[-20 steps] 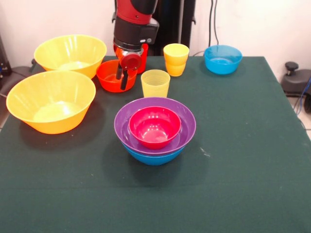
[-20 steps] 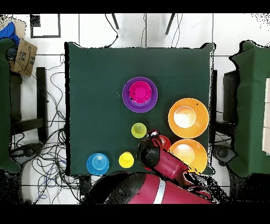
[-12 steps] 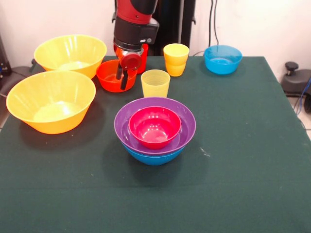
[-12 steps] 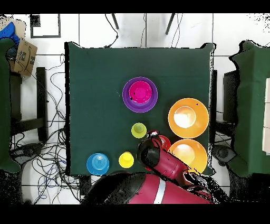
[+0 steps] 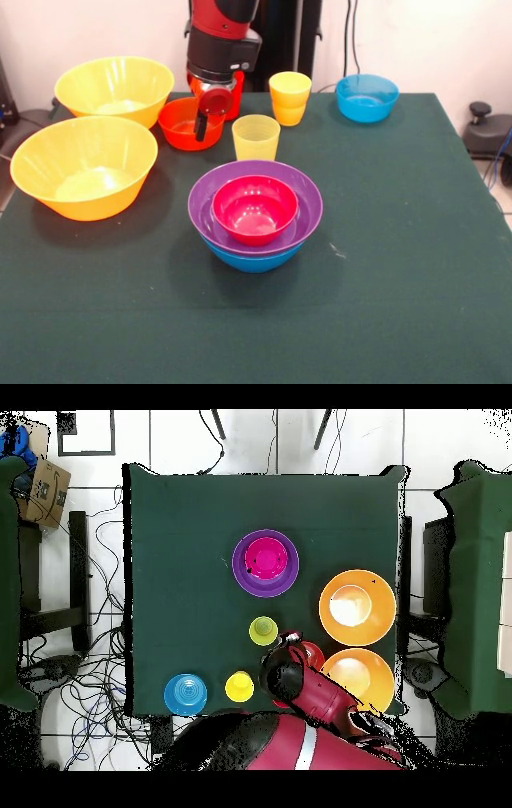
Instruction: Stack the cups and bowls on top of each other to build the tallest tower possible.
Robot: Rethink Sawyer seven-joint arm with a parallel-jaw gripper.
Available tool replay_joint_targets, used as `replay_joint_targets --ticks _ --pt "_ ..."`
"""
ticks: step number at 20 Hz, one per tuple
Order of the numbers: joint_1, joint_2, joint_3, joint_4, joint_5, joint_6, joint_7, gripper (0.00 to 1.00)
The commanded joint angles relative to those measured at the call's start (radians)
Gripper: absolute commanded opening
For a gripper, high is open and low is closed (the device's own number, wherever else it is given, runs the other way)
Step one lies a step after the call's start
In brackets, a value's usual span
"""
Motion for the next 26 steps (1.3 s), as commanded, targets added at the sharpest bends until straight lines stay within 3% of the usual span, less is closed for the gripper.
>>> replay_joint_targets --ticks 1,4,7,11,26 --pt "0.01 0.002 0.101 0.005 -0.001 0.121 0.1 0.0" --pt "0.033 -0.041 0.081 0.001 0.006 0.171 0.082 0.0" --pt "0.091 -0.137 0.028 -0.018 0.031 0.301 0.059 0.0" --pt "0.132 -0.198 -0.021 -0.086 0.035 0.441 0.046 0.0" --pt "0.218 -0.18 -0.083 -0.357 0.014 0.687 0.073 0.0"
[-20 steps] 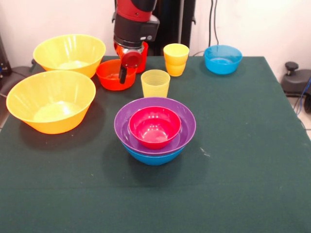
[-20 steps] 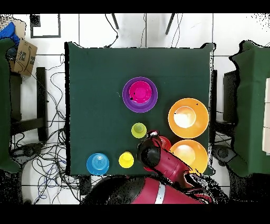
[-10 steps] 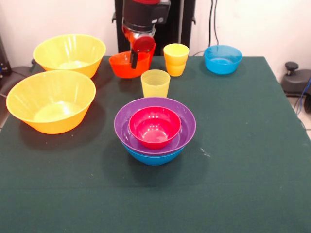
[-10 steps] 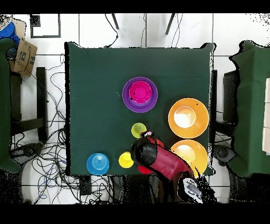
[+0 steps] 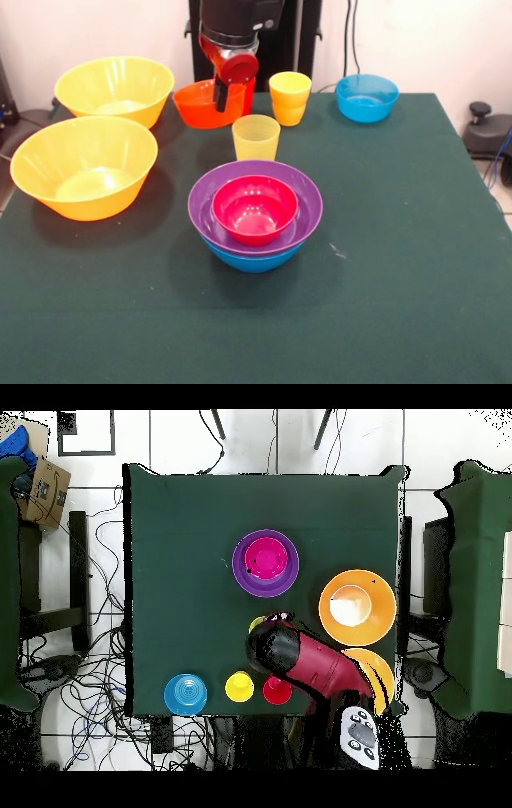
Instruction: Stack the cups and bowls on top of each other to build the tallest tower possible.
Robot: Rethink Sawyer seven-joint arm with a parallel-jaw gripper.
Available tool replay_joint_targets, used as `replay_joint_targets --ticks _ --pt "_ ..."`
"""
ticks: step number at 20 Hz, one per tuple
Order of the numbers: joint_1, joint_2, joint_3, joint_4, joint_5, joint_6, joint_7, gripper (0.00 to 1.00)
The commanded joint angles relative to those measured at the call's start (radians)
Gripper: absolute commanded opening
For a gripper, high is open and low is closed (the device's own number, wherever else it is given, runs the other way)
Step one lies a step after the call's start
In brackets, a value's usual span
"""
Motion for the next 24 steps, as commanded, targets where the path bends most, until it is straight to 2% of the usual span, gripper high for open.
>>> replay_joint_targets --ticks 1,5,13,16,19,24 --pt "0.035 0.001 0.023 -0.191 0.011 0.158 0.068 0.0" --pt "0.031 0.001 0.023 -0.231 0.005 0.21 0.058 0.0" --pt "0.078 -0.019 -0.012 -0.344 -0.008 0.41 0.075 0.0" --pt "0.069 -0.007 0.01 -0.39 -0.011 0.455 0.053 0.0" --pt "0.058 0.021 0.039 -0.435 -0.011 0.47 0.033 0.0" --pt "0.047 0.067 0.074 -0.462 -0.016 0.419 0.011 0.0"
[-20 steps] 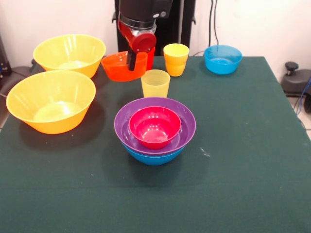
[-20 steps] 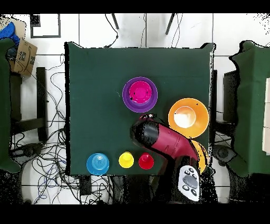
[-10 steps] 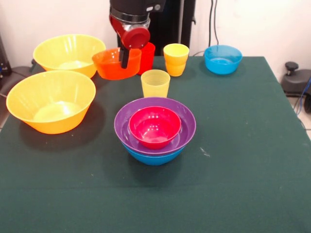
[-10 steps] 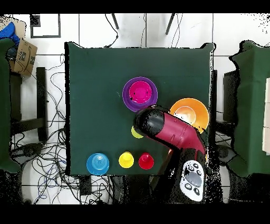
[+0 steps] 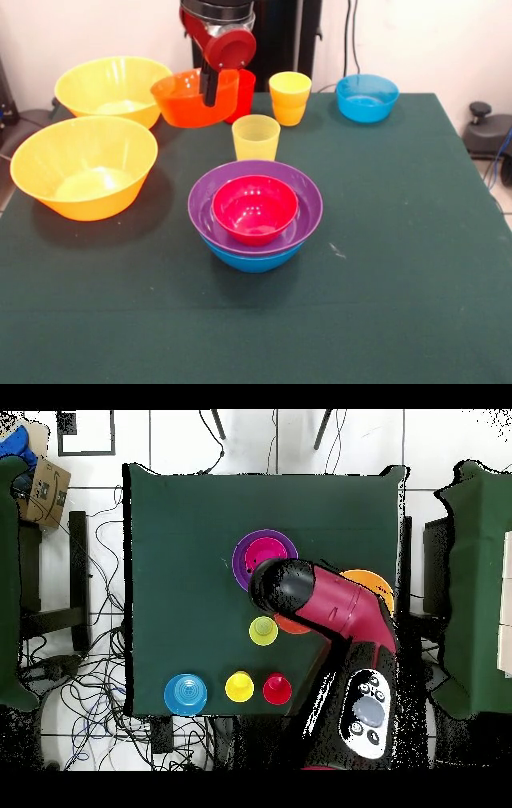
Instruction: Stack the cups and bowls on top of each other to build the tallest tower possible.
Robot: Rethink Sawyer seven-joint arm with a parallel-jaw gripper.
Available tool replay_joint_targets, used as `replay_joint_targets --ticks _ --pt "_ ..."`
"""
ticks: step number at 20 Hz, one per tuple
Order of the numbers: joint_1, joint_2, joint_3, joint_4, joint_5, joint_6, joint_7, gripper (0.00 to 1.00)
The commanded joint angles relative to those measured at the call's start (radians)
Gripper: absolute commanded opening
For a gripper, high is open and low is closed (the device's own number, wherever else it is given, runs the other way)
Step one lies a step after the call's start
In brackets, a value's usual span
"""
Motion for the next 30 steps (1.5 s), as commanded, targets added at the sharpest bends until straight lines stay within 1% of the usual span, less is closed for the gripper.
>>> replay_joint_targets --ticks 1,4,7,9,13,16,18,23,25,27,30 --pt "-0.003 0.077 0.12 -0.104 -0.019 0.038 0.007 0.0" --pt "0.003 0.075 0.126 -0.078 -0.02 0.008 0.01 0.0" --pt "0.013 0.102 0.125 -0.082 -0.02 -0.031 0.033 0.0" --pt "0.017 0.134 0.128 -0.106 -0.016 -0.039 0.045 0.0" --pt "0.049 0.196 0.112 -0.165 -0.01 -0.027 0.087 0.0" --pt "0.059 0.224 0.111 -0.189 0.003 -0.025 0.102 0.0" --pt "0.062 0.23 0.107 -0.198 0.007 -0.02 0.103 0.0" --pt "0.071 0.201 0.101 -0.179 0.016 0.024 0.097 0.0" --pt "0.087 0.215 0.09 -0.204 0.022 0.028 0.12 0.0" --pt "0.098 0.251 0.082 -0.246 0.032 0.02 0.147 0.0" --pt "0.116 0.294 0.057 -0.326 0.045 0.056 0.182 0.0"
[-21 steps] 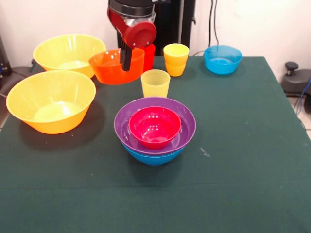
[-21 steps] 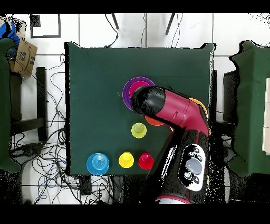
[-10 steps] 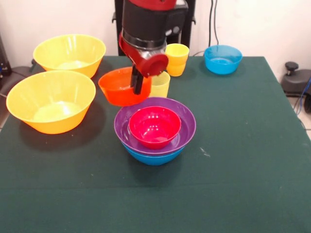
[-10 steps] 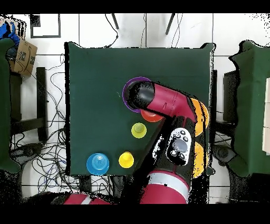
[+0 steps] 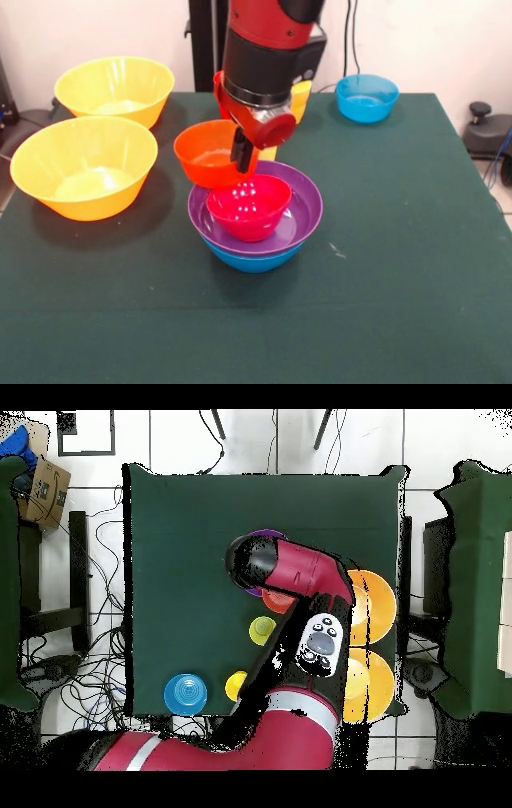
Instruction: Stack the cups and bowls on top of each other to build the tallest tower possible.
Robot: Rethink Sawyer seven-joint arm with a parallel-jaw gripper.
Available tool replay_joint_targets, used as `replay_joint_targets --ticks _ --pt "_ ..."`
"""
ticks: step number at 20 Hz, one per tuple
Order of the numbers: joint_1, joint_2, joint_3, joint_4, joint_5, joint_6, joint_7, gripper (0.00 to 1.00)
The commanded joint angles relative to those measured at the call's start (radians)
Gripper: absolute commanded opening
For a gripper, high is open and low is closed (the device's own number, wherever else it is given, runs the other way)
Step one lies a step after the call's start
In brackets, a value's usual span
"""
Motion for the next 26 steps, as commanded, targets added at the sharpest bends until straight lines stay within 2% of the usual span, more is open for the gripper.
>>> replay_joint_targets --ticks 1,10,14,26 --pt "0.044 0.093 0.048 -0.178 0.042 0.087 0.188 0.0" --pt "0.058 0.153 -0.01 -0.397 0.067 0.295 0.213 0.0" --pt "0.059 0.153 -0.021 -0.417 0.082 0.332 0.206 0.0" --pt "0.07 0.169 -0.044 -0.43 0.103 0.336 0.193 0.0"
